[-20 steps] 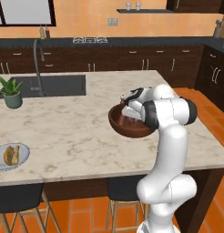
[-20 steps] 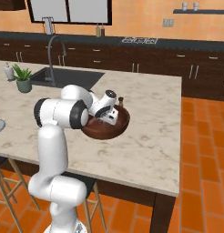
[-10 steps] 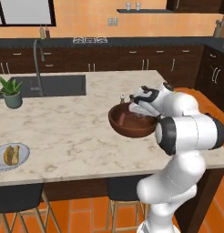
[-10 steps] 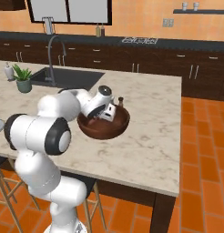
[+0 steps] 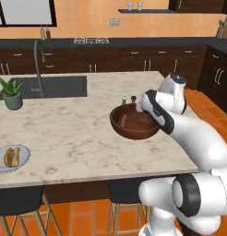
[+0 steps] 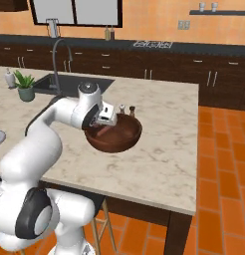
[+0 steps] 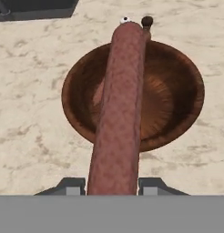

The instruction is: Place one bun and one sausage from the bowl on each plate.

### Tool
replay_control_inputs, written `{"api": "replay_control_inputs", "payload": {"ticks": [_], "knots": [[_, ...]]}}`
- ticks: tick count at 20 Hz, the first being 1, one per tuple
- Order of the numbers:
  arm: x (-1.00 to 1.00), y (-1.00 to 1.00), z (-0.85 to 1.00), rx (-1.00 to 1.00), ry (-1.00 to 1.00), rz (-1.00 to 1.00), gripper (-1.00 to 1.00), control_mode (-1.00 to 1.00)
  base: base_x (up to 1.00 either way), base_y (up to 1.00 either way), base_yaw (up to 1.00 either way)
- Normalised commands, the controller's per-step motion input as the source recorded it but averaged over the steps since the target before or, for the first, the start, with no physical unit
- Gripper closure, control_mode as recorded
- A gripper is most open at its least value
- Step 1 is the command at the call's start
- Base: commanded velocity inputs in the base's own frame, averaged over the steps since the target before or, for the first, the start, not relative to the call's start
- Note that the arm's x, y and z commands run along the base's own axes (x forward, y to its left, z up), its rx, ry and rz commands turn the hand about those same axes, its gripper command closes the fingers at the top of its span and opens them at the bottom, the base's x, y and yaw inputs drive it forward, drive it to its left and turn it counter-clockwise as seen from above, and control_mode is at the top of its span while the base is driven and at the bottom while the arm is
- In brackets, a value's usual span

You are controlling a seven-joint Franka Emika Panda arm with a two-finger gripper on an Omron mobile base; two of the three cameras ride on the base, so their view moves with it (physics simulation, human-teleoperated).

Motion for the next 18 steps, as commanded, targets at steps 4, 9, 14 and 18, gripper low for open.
{"api": "replay_control_inputs", "payload": {"ticks": [4,9,14,18], "knots": [[-0.84,0.00,1.00,-0.09,-0.02,0.00,1.00,-1.00,0.00,0.00,0.00],[-0.83,0.00,1.00,-0.03,-0.05,0.00,1.00,-1.00,0.00,0.00,0.00],[-0.57,0.00,0.80,-0.02,-0.06,0.00,1.00,-1.00,0.00,0.00,0.00],[0.00,0.00,0.00,0.00,0.00,0.00,1.00,-1.00,0.00,0.00,0.00]]}}
